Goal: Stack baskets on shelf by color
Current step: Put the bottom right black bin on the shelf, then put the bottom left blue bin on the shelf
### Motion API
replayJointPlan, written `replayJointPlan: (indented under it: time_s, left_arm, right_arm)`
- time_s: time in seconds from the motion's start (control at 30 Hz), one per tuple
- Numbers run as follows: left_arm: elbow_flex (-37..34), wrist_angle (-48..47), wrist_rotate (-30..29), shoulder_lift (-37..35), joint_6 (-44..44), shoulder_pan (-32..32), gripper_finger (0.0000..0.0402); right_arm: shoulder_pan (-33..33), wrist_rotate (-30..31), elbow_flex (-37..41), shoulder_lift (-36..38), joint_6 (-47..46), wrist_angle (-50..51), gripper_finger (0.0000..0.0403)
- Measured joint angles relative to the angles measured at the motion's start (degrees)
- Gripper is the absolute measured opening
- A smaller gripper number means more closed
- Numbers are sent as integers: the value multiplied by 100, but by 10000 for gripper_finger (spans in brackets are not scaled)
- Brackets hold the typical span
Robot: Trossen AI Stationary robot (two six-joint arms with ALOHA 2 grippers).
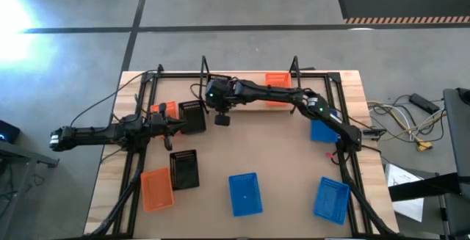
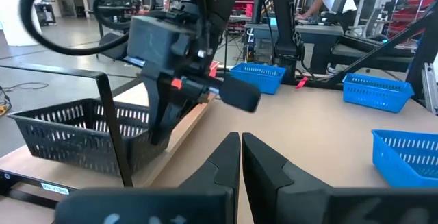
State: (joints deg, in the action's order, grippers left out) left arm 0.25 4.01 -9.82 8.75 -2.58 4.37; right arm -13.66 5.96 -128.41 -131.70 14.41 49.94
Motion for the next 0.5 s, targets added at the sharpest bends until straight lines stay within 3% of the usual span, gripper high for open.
replayJointPlan:
  time_s: [0.2, 0.5]
  left_arm:
    - [0, 0, 0, 0, 1, 1, 0]
    - [0, -2, 0, 9, 1, -1, 0]
  right_arm:
    - [0, 199, -592, -412, 65, 264, 30]
    - [6, 308, -622, -258, 264, 323, 141]
